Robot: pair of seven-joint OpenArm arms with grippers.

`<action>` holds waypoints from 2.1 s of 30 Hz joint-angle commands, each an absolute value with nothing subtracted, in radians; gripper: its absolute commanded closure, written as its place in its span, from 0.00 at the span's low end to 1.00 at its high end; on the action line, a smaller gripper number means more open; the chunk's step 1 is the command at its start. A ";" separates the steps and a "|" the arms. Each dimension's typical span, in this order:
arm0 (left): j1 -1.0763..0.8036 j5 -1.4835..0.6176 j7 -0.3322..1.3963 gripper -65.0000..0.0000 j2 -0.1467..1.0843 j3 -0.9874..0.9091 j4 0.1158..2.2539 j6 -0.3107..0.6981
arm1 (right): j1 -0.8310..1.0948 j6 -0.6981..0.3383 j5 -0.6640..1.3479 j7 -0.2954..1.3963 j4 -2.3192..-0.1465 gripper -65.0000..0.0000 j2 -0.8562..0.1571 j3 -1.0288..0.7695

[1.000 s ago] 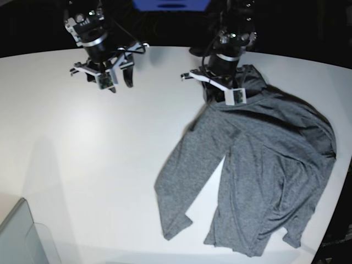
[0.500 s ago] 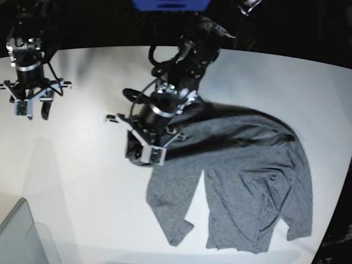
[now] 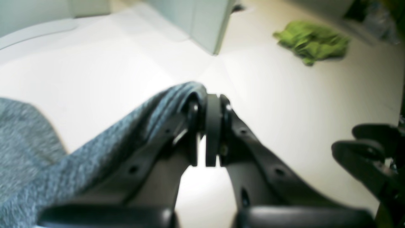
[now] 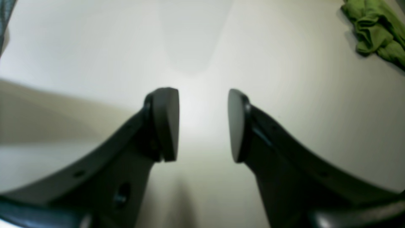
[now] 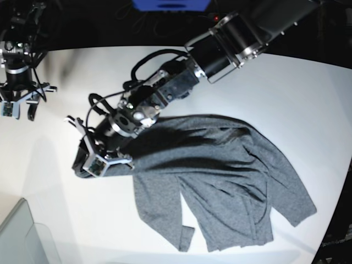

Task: Layout the t-shirt on the table in an organized manner, then fold the t-shirt properly
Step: 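Drag the held collar across the table toward the right gripper, then regrasp the shirt edge with the left gripper and lift it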

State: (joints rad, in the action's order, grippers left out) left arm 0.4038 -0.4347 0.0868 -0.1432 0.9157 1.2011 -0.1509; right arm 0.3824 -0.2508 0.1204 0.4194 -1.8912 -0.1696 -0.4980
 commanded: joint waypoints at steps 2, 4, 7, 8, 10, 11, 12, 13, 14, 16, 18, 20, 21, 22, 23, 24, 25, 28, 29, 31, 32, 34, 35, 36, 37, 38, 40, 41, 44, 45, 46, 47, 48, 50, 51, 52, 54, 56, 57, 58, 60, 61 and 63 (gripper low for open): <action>0.447 -0.495 0.041 0.99 -0.157 0.967 1.176 -0.143 | 0.380 -0.254 0.127 0.394 -1.908 0.60 -0.185 -0.506; 0.456 -0.526 0.036 0.99 -0.157 1.013 1.161 -0.143 | 0.380 -0.254 0.127 0.394 -1.908 0.60 -0.185 -0.506; 0.463 -0.538 0.038 0.90 -0.157 1.058 1.161 -0.143 | 0.380 -0.254 0.127 0.394 -1.905 0.60 -0.182 -0.506; 0.463 -0.538 0.038 0.84 -0.157 1.064 1.161 -0.143 | 0.380 -0.254 0.127 0.394 -1.905 0.60 -0.180 -0.506; 0.461 -0.535 0.038 0.66 -0.157 1.070 1.164 -0.143 | 0.380 -0.254 0.127 0.394 -1.905 0.60 -0.179 -0.506; 0.458 -0.533 0.038 0.58 -0.157 1.067 1.178 -0.143 | 0.380 -0.254 0.127 0.394 -1.905 0.60 -0.177 -0.506; 0.455 -0.532 0.038 0.51 -0.157 1.064 1.196 -0.143 | 0.380 -0.254 0.127 0.394 -1.905 0.60 -0.177 -0.506; 0.455 -0.535 0.038 0.43 -0.157 1.063 1.224 -0.147 | 0.380 -0.254 0.127 0.394 -1.905 0.60 -0.177 -0.504; 0.455 -0.538 0.033 0.38 -0.156 1.063 1.256 -0.147 | 0.380 -0.254 0.127 0.394 -1.905 0.60 -0.177 -0.504; 0.455 -0.539 0.031 0.31 -0.101 1.061 1.331 -0.148 | 0.380 -0.254 0.127 0.394 -1.906 0.60 -0.170 -0.503; 0.455 -0.541 0.031 0.29 -0.027 1.032 1.389 -0.148 | 0.380 -0.255 0.128 0.394 -1.911 0.60 -0.151 -0.501; 0.426 -0.541 0.036 0.29 0.044 0.957 1.419 -0.148 | 0.383 -0.257 0.128 0.394 -1.919 0.60 -0.140 -0.486; 0.401 -0.541 0.031 0.29 0.074 0.905 1.425 -0.148 | 0.384 -0.257 0.128 0.394 -1.922 0.60 -0.133 -0.464; 0.380 -0.541 0.036 0.29 0.104 0.837 1.423 -0.148 | 0.387 -0.257 0.128 0.394 -1.923 0.60 -0.130 -0.441; 0.361 -0.541 0.036 0.29 0.128 0.768 1.419 -0.148 | 0.389 -0.257 0.128 0.394 -1.923 0.60 -0.128 -0.421; 0.346 -0.541 0.036 0.29 0.145 0.699 1.406 -0.147 | 0.389 -0.257 0.128 0.394 -1.923 0.60 -0.127 -0.406; 0.338 -0.539 0.036 0.29 0.154 0.634 1.380 -0.147 | 0.389 -0.257 0.128 0.394 -1.922 0.60 -0.127 -0.392; 0.340 -0.533 0.038 0.29 0.156 0.444 1.288 -0.142 | 0.390 -0.257 0.128 0.394 -1.920 0.60 -0.102 -0.358; 0.343 -0.532 0.038 0.29 0.153 0.389 1.245 -0.142 | 0.390 -0.257 0.128 0.394 -1.920 0.60 -0.094 -0.357; 0.367 -0.530 0.038 0.29 0.148 0.317 1.176 -0.140 | 0.390 -0.257 0.128 0.395 -1.920 0.60 -0.084 -0.355; 0.383 -0.530 0.038 0.29 0.148 0.298 1.138 -0.140 | 0.390 -0.257 0.128 0.395 -1.920 0.60 -0.079 -0.352; 0.407 -0.530 0.031 0.29 0.156 0.283 1.049 -0.140 | 0.392 -0.257 0.128 0.395 -1.922 0.60 -0.079 -0.323; 0.420 -0.530 0.028 0.29 0.156 0.283 1.007 -0.140 | 0.398 -0.257 0.128 0.395 -1.922 0.60 -0.081 -0.314; 0.443 -0.530 0.028 0.29 0.156 0.283 0.958 -0.140 | 0.403 -0.257 0.128 0.395 -1.922 0.60 -0.081 -0.305; 0.466 -0.530 0.028 0.29 0.156 0.283 0.909 -0.140 | 0.404 -0.257 0.128 0.395 -1.922 0.60 -0.081 -0.291; 0.483 -0.530 0.028 0.29 0.156 0.286 0.871 -0.140 | 0.406 -0.257 0.128 0.395 -1.922 0.60 -0.081 -0.280; 0.506 -0.530 0.028 0.29 0.156 0.285 0.805 -0.140 | 0.409 -0.257 0.128 0.395 -1.922 0.60 -0.081 -0.259; 0.513 -0.530 0.027 0.29 0.156 0.285 0.782 -0.140 | 0.409 -0.257 0.128 0.395 -1.922 0.60 -0.081 -0.251; 0.519 -0.532 0.027 0.29 0.183 0.285 0.756 -0.140 | 0.410 -0.254 0.128 0.395 -1.922 0.60 -0.081 -0.232; 0.513 -0.532 0.027 0.29 0.193 0.285 0.756 -0.140 | 0.410 -0.254 0.128 0.395 -1.922 0.60 -0.081 -0.226; 0.509 -0.532 0.027 0.29 0.202 0.285 0.756 -0.140 | 0.410 -0.254 0.128 0.395 -1.922 0.60 -0.081 -0.222; 0.499 -0.532 0.027 0.29 0.211 0.285 0.748 -0.140 | 0.410 -0.254 0.128 0.395 -1.922 0.60 -0.081 -0.220; 0.496 -0.530 0.027 0.29 0.211 0.285 0.743 -0.140 | 0.410 -0.254 0.128 0.395 -1.922 0.60 -0.081 -0.220; 0.483 -0.530 0.027 0.29 0.231 0.285 0.739 -0.140 | 0.410 -0.254 0.128 0.395 -1.920 0.60 -0.079 -0.219; 0.466 -0.530 0.027 0.29 0.240 0.285 0.737 -0.140 | 0.410 -0.254 0.128 0.395 -1.920 0.60 -0.079 -0.213; 0.452 -0.530 0.027 0.29 0.248 0.285 0.736 -0.140 | 0.410 -0.254 0.128 0.395 -1.920 0.60 -0.079 -0.203; 0.440 -0.530 0.027 0.29 0.249 0.288 0.730 -0.140 | 0.410 -0.254 0.128 0.395 -1.919 0.60 -0.079 -0.186; 0.414 -0.529 0.027 0.29 0.251 0.289 0.722 -0.140 | 0.410 -0.254 0.128 0.395 -1.919 0.60 -0.079 -0.168; 0.406 -0.529 0.031 0.29 0.251 0.289 0.720 -0.140 | 0.410 -0.254 0.128 0.395 -1.919 0.60 -0.079 -0.157; 0.395 -0.529 0.036 0.29 0.252 0.288 0.725 -0.140 | 0.410 -0.254 0.128 0.395 -1.919 0.60 -0.079 -0.147; 0.352 -0.530 0.038 0.29 0.282 0.286 0.730 -0.140 | 0.410 -0.254 0.128 0.395 -1.919 0.60 -0.079 -0.127; 0.335 -0.532 0.038 0.29 0.291 0.285 0.731 -0.140 | 0.410 -0.254 0.128 0.395 -1.919 0.60 -0.079 -0.119; 0.300 -0.539 0.036 0.29 0.312 0.285 0.745 -0.140 | 0.410 -0.254 0.128 0.395 -1.920 0.60 -0.079 -0.105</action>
State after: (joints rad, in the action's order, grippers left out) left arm 0.3119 -0.5217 -0.0635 0.3027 0.2855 0.7574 -0.1177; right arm 0.4133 -0.2577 0.1200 0.4206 -1.9018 -0.0746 -0.1062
